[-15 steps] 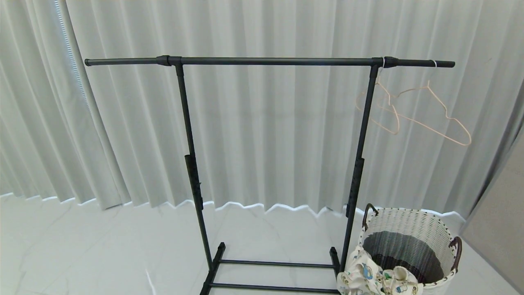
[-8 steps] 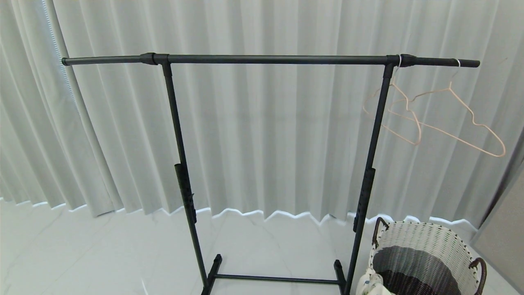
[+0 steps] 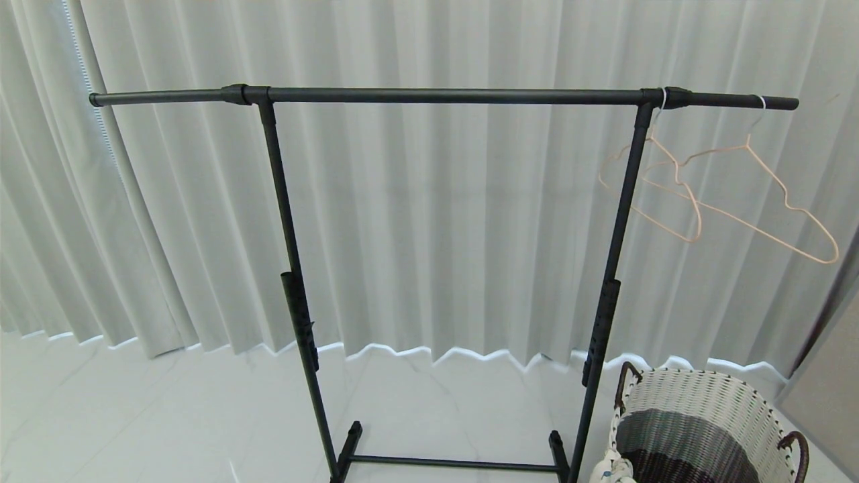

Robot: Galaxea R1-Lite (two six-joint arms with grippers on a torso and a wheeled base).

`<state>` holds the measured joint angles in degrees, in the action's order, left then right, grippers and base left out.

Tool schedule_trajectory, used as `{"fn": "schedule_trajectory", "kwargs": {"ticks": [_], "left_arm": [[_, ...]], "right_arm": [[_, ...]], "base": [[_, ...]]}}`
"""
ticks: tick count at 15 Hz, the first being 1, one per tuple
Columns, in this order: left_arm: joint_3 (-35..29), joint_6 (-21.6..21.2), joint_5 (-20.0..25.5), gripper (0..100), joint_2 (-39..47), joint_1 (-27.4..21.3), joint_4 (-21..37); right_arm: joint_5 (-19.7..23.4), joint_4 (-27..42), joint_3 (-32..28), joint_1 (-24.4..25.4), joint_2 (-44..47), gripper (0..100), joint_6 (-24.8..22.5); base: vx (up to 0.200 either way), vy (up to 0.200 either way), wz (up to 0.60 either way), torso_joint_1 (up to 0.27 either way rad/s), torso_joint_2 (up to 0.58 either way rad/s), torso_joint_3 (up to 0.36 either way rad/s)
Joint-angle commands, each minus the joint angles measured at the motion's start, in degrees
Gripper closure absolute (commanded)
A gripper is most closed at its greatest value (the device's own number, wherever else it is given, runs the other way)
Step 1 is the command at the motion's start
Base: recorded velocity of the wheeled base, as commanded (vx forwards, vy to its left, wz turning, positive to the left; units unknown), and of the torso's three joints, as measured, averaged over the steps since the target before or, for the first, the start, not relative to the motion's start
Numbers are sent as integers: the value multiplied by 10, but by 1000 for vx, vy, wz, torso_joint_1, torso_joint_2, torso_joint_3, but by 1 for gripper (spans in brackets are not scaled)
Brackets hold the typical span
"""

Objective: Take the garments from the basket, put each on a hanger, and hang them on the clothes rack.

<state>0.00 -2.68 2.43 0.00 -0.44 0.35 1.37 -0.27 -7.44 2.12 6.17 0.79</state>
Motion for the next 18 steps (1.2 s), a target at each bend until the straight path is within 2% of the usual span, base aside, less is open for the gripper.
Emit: {"fn": "schedule_trajectory", "kwargs": {"ticks": [1, 3, 5, 7, 11, 15, 18], "left_arm": [[0, 0, 0, 0, 1, 0, 0], [0, 0, -1, 0, 1, 0, 0], [0, -1, 0, 0, 1, 0, 0], [0, -1, 0, 0, 1, 0, 0], [0, -1, 0, 0, 1, 0, 0], [0, -1, -1, 0, 1, 0, 0], [0, -1, 0, 0, 1, 0, 0]], "right_arm": [[-10, 19, -56, 14, 223, 0, -95], [-27, 4, -50, 13, 378, 0, -146], [-27, -73, -38, 14, 460, 0, -157], [-28, -147, -24, 11, 514, 0, -157], [-29, -151, -23, -13, 591, 0, -167], [-28, -156, -25, -14, 673, 0, -205], [-29, -274, -26, 6, 826, 0, -262]], "base": [[0, 0, 0, 0, 0, 0], [0, 0, 0, 0, 0, 0], [0, 0, 0, 0, 0, 0], [0, 0, 0, -50, 109, 57], [0, 0, 0, -185, 388, 188], [0, 0, 0, -163, 317, 157], [0, 0, 0, -24, 85, 28]]}}
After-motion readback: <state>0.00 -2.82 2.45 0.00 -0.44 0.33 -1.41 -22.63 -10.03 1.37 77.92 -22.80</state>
